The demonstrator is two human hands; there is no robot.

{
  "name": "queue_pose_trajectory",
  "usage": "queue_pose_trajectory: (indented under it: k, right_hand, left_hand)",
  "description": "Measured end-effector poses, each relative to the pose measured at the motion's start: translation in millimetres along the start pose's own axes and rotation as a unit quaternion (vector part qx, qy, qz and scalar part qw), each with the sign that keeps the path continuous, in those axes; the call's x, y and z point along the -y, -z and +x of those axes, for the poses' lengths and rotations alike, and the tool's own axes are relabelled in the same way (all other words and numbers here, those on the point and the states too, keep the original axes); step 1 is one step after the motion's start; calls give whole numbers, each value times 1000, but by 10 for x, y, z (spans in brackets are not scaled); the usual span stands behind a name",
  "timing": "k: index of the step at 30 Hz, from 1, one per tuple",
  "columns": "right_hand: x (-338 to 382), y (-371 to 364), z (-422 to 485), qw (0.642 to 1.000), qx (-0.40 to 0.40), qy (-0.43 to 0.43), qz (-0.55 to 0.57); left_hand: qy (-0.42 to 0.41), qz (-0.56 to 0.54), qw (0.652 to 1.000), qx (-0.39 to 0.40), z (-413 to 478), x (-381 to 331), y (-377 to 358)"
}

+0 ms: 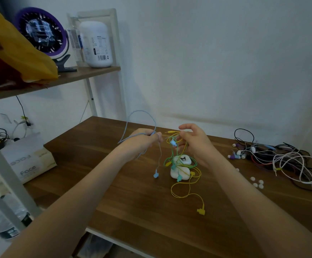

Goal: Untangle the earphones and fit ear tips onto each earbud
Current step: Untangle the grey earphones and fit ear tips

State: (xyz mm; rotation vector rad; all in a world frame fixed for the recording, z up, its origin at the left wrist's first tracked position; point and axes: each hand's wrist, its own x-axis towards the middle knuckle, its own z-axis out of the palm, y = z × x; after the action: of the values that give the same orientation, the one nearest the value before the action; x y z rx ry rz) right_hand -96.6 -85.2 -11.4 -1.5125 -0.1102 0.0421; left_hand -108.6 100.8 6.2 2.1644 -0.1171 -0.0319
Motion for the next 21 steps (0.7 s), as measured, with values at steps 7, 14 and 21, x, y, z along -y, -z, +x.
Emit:
queue_pose_trajectory:
  k: [7, 14, 21]
  right_hand:
    - [17, -37, -63, 986, 157, 17, -43]
    - [3, -38, -24, 984, 139, 42, -98]
    - [-28, -18, -36, 993, 103, 51, -7]
  left_hand:
    - [-42, -31, 998, -29, 47, -2, -103]
    - [-19, -63, 995, 70, 12, -34, -109]
    - [6, -101, 993, 54, 37, -62, -126]
